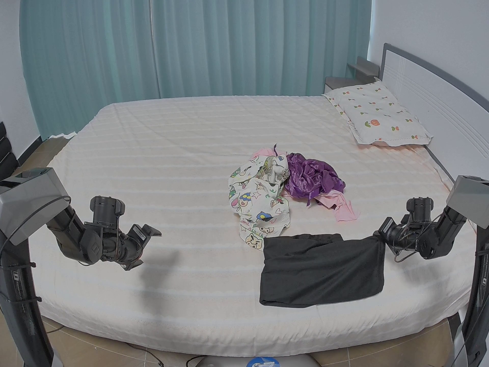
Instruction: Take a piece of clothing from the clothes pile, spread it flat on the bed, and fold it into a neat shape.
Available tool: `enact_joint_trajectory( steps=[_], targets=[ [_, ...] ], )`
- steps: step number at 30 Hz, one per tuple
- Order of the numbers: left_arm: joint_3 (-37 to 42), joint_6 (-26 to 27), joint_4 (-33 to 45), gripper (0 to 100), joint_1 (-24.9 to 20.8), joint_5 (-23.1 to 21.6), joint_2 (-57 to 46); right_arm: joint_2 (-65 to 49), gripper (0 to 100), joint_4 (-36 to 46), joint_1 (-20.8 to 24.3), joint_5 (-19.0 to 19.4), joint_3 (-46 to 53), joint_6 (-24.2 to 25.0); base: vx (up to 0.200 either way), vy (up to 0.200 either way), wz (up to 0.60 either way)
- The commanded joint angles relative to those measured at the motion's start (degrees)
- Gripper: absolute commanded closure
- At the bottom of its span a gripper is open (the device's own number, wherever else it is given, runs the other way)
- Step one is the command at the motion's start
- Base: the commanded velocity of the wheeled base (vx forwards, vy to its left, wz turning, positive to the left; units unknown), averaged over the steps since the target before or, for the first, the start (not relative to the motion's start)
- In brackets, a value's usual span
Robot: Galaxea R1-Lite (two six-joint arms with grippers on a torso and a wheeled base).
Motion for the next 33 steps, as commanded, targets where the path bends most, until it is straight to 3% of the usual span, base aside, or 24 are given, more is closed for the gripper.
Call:
enact_joint_trajectory(
  steps=[1, 13, 14, 20, 26, 33],
  targets=[
    [0.00, -0.02, -0.02, 0, 0.01, -0.02, 0.10, 0.09, 100, -0.02, -0.35, -0.03, 0.59, -0.75, 0.000, 0.000, 0.00],
    [0.00, -0.02, -0.02, 0, 0.01, 0.07, 0.10, 5.19, 100, -1.52, -0.53, -3.72, -1.08, -4.61, 0.000, 0.000, 0.00],
    [0.00, -0.02, -0.02, 0, 0.01, 0.07, 0.10, 5.46, 0, -1.96, -0.44, -3.72, -1.17, -4.70, 0.000, 0.000, 0.00],
    [0.00, -0.02, -0.02, 0, 0.01, 0.07, 0.10, 5.54, 0, -7.23, 0.00, -3.81, -0.73, -4.88, 0.000, 0.000, 0.00],
    [-0.09, -0.02, -0.02, 0, 0.01, -0.02, 0.10, -3.07, 0, -6.00, -0.62, -2.31, 4.63, -7.86, 0.000, 0.000, 0.00],
    [0.00, -0.02, -0.02, 0, 0.01, -0.02, 0.01, -5.79, 0, -8.02, -3.60, 6.74, 21.42, -19.55, 0.000, 0.000, 0.00]
  ],
)
